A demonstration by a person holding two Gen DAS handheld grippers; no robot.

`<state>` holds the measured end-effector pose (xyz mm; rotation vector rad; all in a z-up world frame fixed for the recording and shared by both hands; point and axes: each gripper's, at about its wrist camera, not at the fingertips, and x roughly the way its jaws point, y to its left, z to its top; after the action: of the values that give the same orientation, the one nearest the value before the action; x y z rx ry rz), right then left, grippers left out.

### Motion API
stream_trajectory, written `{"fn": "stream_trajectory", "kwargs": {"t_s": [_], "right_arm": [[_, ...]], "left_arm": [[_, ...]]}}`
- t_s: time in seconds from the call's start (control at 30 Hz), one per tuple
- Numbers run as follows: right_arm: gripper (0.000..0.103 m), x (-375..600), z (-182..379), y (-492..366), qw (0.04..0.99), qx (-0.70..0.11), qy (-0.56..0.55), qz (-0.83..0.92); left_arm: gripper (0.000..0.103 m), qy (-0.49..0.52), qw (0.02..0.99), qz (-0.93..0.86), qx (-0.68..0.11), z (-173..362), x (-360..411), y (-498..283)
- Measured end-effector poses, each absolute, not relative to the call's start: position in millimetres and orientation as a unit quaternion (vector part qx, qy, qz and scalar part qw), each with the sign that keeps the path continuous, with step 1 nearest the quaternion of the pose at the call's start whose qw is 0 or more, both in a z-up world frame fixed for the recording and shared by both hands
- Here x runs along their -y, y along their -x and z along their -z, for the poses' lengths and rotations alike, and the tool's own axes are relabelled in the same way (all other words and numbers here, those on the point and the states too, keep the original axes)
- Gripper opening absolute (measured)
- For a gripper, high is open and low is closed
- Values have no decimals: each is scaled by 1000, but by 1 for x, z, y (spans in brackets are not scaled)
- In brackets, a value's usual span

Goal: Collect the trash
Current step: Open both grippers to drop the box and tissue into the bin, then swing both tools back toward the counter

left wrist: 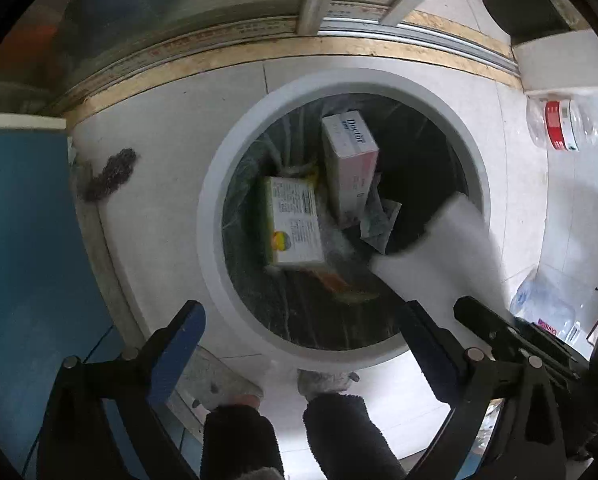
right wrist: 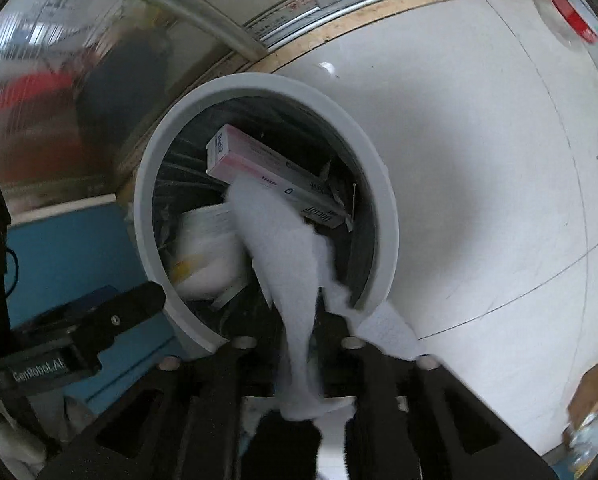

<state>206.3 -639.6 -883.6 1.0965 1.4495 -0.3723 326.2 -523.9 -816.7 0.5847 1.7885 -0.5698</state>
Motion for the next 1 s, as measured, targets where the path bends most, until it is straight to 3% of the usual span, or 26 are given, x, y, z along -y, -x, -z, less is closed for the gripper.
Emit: {"fn": "stream_trajectory", "kwargs": {"t_s": [0.03,0.17,0.23,0.33,0.6,1.0], "right_arm": [[58,641,878,-206,604,-622,-471,161],[66,646,857,-200,621,-617,-453,169],[85,647,844,-202,632,-622,-427,178],[102,648,814,-201,654,-630,-364,207],[103,641,718,-192,692,-616,-289,242],[103,616,521,-147,719,-582,-281,255]], "left_arm": [[100,-243,557,239,-757,817,521,-326],[100,-244,585,225,-740,799,510,-334],[100,-259,608,213,-720,784,505,-336],[100,-279,635,204,-691,762,498,-335],[100,-284,669,201,-657,683,479,-319],[100,-258,716,231,-606,490,454,-282]]}}
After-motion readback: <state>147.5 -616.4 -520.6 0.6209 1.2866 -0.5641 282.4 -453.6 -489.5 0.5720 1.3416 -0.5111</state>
